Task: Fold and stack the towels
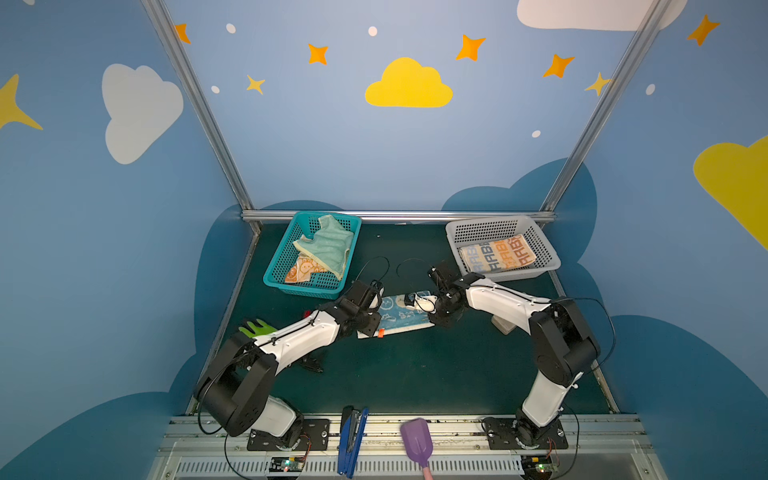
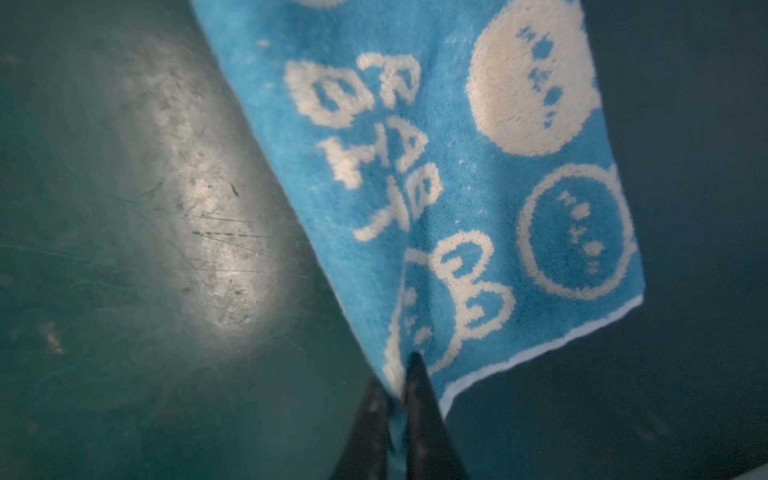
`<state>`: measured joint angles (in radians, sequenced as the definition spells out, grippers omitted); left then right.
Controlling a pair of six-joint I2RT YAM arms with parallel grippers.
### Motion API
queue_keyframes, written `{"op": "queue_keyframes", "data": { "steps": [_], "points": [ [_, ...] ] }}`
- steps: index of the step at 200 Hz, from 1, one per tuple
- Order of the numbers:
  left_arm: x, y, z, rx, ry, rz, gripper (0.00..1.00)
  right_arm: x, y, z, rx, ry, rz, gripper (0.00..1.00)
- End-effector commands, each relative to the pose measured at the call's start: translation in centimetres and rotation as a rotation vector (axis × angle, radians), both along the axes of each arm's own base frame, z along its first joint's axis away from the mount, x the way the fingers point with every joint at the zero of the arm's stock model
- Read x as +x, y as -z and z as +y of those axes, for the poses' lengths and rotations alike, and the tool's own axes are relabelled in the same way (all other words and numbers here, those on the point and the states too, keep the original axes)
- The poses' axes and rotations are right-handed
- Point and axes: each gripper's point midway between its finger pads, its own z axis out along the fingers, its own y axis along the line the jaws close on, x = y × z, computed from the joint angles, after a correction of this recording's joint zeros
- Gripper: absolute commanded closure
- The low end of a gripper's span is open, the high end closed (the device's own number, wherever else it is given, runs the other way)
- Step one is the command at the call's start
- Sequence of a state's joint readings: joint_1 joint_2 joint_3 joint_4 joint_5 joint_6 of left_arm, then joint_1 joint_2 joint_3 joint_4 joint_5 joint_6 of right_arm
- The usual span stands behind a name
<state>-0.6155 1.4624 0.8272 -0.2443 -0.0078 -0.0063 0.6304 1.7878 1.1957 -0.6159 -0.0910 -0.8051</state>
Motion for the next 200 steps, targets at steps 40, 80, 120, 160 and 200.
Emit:
{"op": "queue_keyframes", "data": {
  "steps": [40,80,120,160,200],
  "points": [
    [-2.2,-2.7,1.3,-0.067,-0.080,-0.046,0.39,-1.1,-2.3,-0.3,0.075,0.138,0.044,0.71],
    [-1.7,-5.1,0.9,-0.135,-0.117,-0.084,0.35,3.4,-7.0,-1.4,0.282,0.625,0.140,0.68],
    [-1.0,-4.0,-0.2,-0.153,-0.130,-0.033,0.35,4.3,-6.4,-2.0,0.456,0.927,0.515,0.65],
    [-0.8,-0.6,-0.1,-0.120,-0.192,0.051,0.35,3.9,-3.1,-2.3,0.430,1.012,0.608,0.63],
    [-1.0,2.6,0.7,-0.085,-0.256,0.095,0.32,3.5,-1.4,-2.5,0.387,1.061,0.578,0.56]
  ]
}}
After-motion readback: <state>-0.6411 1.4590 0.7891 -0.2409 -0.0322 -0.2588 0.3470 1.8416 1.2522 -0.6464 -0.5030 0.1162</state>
